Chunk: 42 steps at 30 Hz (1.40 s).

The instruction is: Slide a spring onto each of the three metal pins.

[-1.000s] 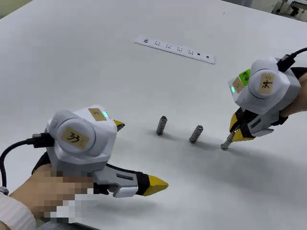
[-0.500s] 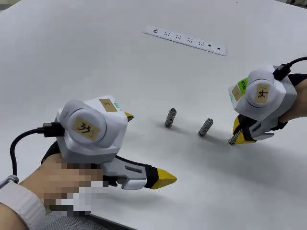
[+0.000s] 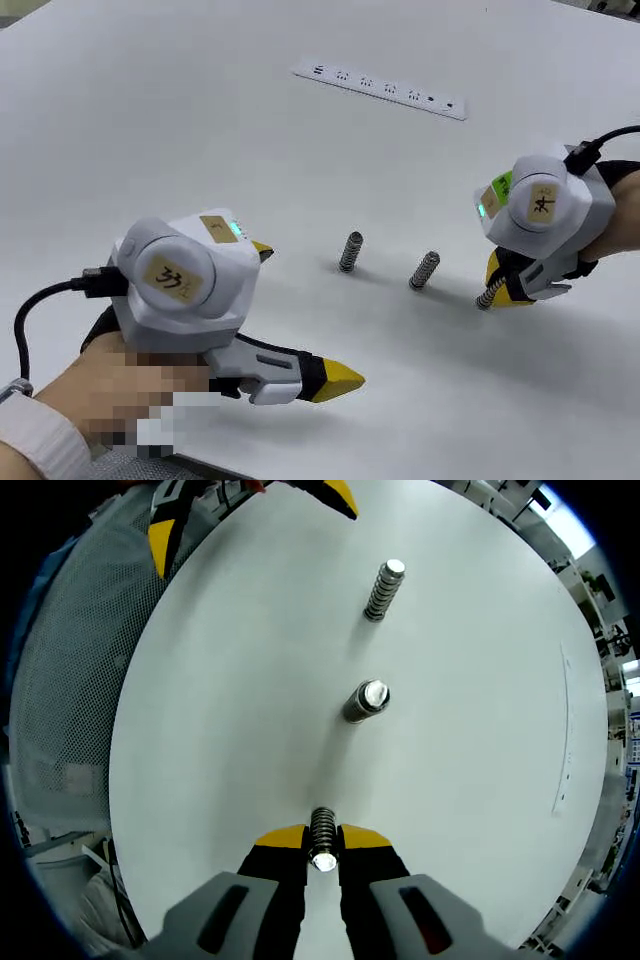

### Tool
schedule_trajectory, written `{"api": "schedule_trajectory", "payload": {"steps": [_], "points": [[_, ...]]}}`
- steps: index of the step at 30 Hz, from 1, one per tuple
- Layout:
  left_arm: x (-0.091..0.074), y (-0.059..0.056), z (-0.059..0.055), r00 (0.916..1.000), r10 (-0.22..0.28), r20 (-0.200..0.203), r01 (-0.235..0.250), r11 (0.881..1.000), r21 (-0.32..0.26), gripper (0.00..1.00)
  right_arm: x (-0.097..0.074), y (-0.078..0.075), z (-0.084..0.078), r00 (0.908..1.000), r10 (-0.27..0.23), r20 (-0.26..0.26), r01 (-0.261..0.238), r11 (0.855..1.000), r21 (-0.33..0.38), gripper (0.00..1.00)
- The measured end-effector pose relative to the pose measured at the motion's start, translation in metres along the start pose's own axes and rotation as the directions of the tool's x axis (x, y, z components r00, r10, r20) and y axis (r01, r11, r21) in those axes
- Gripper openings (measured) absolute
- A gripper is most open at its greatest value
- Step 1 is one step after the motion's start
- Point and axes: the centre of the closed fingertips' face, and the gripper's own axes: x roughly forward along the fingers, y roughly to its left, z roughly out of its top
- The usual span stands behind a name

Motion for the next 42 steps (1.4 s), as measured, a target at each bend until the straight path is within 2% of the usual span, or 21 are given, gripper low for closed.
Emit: {"api": "schedule_trajectory", "payload": {"steps": [4, 14, 16, 18, 19, 20, 22, 23, 26, 28, 29, 30, 31, 33, 34, 36, 38, 39, 40, 41, 42], "points": [[0.0, 0.002, -0.002, 1.0, 0.001, -0.001, -0.001, 1.0, 0.0, 1.0, 0.001, 0.0, 0.0, 1.0, 0.001, 0.007, -0.001, 1.0, -0.013, 0.13], [0.0, 0.001, -0.003, 1.0, 0.002, -0.006, -0.002, 1.0, 0.002, 1.0, -0.009, 0.004, 0.007, 0.9941, -0.028, 0.105, 0.024, 0.999, 0.033, 0.5], [0.0, 0.001, -0.003, 1.0, 0.004, -0.005, -0.004, 1.0, 0.003, 1.0, -0.01, 0.003, 0.009, 0.9887, -0.06, 0.137, 0.054, 0.997, 0.049, 0.59], [-0.001, 0.002, -0.002, 1.0, 0.008, -0.004, -0.008, 1.0, 0.003, 1.0, -0.014, 0.005, 0.013, 0.9761, -0.107, 0.189, 0.091, 0.991, 0.095, 0.74], [-0.001, 0.003, -0.002, 0.9999, 0.012, -0.003, -0.012, 1.0, 0.004, 1.0, -0.017, 0.006, 0.014, 0.9649, -0.141, 0.221, 0.119, 0.987, 0.109, 0.8], [-0.001, 0.004, -0.002, 0.9999, 0.016, -0.001, -0.016, 1.0, 0.006, 1.0, -0.02, 0.008, 0.015, 0.9596, -0.161, 0.231, 0.136, 0.984, 0.117, 0.85], [-0.002, 0.003, 0.001, 0.9996, 0.027, 0.007, -0.027, 1.0, 0.013, 1.0, -0.027, 0.001, 0.009, 0.9388, -0.264, 0.221, 0.239, 0.962, 0.134, 0.85], [-0.002, 0.006, 0.0, 0.9994, 0.031, 0.014, -0.031, 0.999, 0.013, 1.0, -0.031, 0.002, 0.009, 0.9216, -0.302, 0.243, 0.271, 0.95, 0.153, 0.85], [-0.002, 0.007, 0.003, 0.999, 0.035, 0.028, -0.035, 0.999, 0.001, 1.0, -0.037, 0.011, 0.015, 0.8833, -0.343, 0.32, 0.261, 0.926, 0.272, 0.92], [-0.003, 0.006, 0.005, 0.9986, 0.039, 0.035, -0.039, 0.999, -0.003, 0.99, -0.042, 0.017, 0.014, 0.8561, -0.383, 0.347, 0.259, 0.898, 0.355, 0.93], [-0.004, 0.007, 0.007, 0.9981, 0.039, 0.048, -0.039, 0.999, -0.001, 0.98, -0.045, 0.021, 0.014, 0.8381, -0.407, 0.363, 0.264, 0.885, 0.384, 0.95], [-0.004, 0.007, 0.008, 0.9978, 0.038, 0.055, -0.038, 0.999, -0.004, 0.97, -0.046, 0.024, 0.013, 0.8305, -0.422, 0.364, 0.266, 0.874, 0.408, 0.96], [-0.005, 0.004, 0.011, 0.9973, 0.038, 0.063, -0.038, 0.999, -0.012, 0.97, -0.046, 0.027, 0.009, 0.8221, -0.443, 0.358, 0.263, 0.853, 0.45, 0.97], [-0.005, 0.007, 0.012, 0.9961, 0.052, 0.072, -0.05, 0.998, -0.024, 0.99, -0.045, 0.035, 0.005, 0.8155, -0.454, 0.358, 0.237, 0.827, 0.51, 0.99], [-0.006, 0.008, 0.012, 0.9961, 0.053, 0.071, -0.051, 0.998, -0.027, 1.0, -0.047, 0.037, 0.008, 0.8024, -0.464, 0.375, 0.226, 0.818, 0.529, 0.99], [-0.006, 0.009, 0.009, 0.9964, 0.054, 0.065, -0.051, 0.998, -0.046, 1.0, -0.05, 0.043, 0.011, 0.7799, -0.48, 0.402, 0.178, 0.786, 0.592, 0.99], [-0.008, 0.01, 0.004, 0.9968, 0.072, 0.033, -0.07, 0.995, -0.068, 1.0, -0.055, 0.048, 0.017, 0.7452, -0.494, 0.448, 0.104, 0.75, 0.653, 0.99], [-0.008, 0.009, 0.0, 0.9977, 0.064, 0.023, -0.062, 0.995, -0.078, 1.0, -0.06, 0.048, 0.017, 0.7189, -0.525, 0.456, 0.075, 0.711, 0.7, 0.99], [-0.008, 0.01, -0.001, 0.9978, 0.063, 0.022, -0.061, 0.995, -0.082, 1.0, -0.063, 0.048, 0.016, 0.7026, -0.546, 0.456, 0.07, 0.69, 0.72, 0.99], [-0.008, 0.01, 0.0, 0.9976, 0.066, 0.023, -0.064, 0.995, -0.078, 1.0, -0.068, 0.049, 0.015, 0.6755, -0.585, 0.449, 0.081, 0.665, 0.743, 0.99], [-0.008, 0.011, 0.001, 0.9972, 0.07, 0.024, -0.068, 0.995, -0.075, 1.0, -0.07, 0.051, 0.015, 0.6668, -0.6, 0.442, 0.085, 0.651, 0.754, 0.99]]}}
